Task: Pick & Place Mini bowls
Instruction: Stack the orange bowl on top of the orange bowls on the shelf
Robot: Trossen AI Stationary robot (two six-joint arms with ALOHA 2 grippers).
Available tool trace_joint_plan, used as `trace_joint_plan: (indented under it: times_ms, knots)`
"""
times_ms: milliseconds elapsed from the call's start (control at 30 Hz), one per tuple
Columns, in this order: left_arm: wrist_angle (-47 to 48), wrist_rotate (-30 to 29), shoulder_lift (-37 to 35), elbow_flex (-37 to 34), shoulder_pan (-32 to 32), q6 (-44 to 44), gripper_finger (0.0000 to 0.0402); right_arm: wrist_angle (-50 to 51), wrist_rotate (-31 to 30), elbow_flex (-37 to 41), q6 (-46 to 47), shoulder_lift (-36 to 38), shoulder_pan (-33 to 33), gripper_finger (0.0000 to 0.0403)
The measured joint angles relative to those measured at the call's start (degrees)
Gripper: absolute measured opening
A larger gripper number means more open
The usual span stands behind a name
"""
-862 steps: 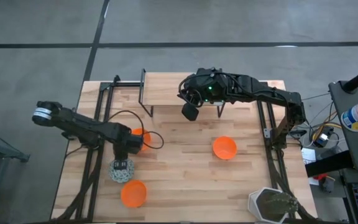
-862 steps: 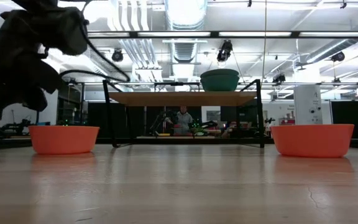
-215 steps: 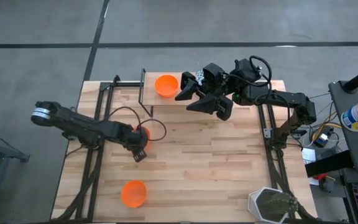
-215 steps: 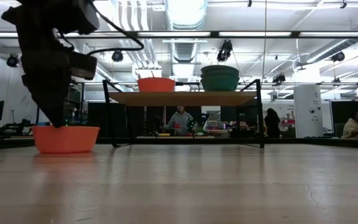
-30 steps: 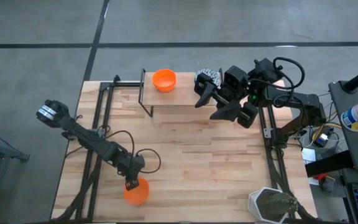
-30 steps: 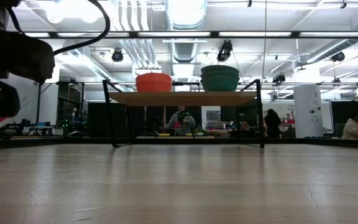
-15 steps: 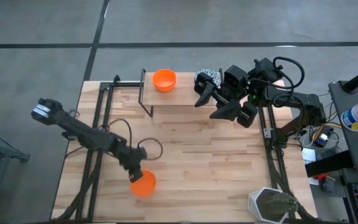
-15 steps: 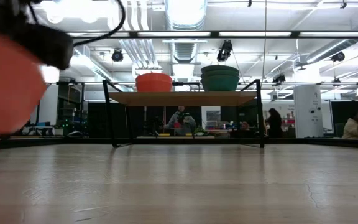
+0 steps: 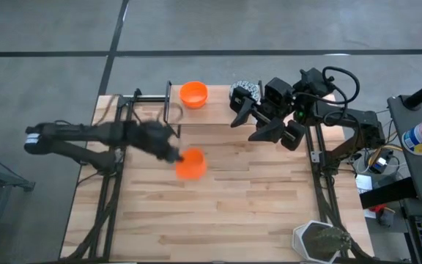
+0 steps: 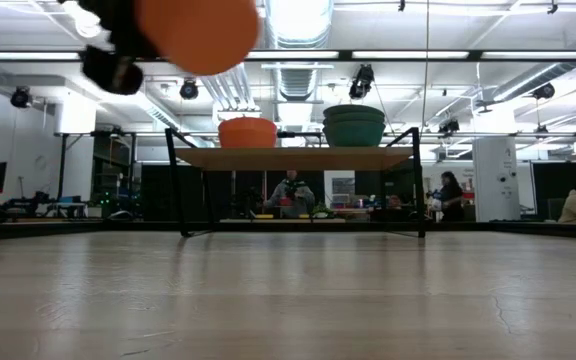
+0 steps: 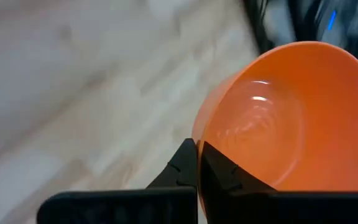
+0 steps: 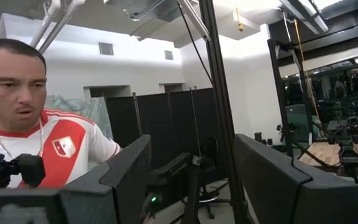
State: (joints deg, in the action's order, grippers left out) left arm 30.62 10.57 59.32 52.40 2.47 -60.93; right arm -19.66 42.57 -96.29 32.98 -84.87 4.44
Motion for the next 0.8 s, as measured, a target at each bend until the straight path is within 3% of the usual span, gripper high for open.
trace_joint_plan:
  times_ms: [433, 633, 800]
  knots:
    - [9.5, 4.8, 4.6, 16.8, 28.8, 1.7, 0.0000, 7.2, 0.0, 0.0, -1.9, 0.1, 0.0, 0.0224]
    - [10.0, 8.0, 11.3, 25.2, 36.6, 3.8, 0.0000, 9.2, -0.1, 0.0, -4.0, 0.1, 0.0, 0.0224]
    - [11.2, 7.3, 19.0, 33.7, 40.7, 7.2, 0.0000, 10.7, -0.1, 0.0, -4.8, 0.1, 0.0, 0.0224]
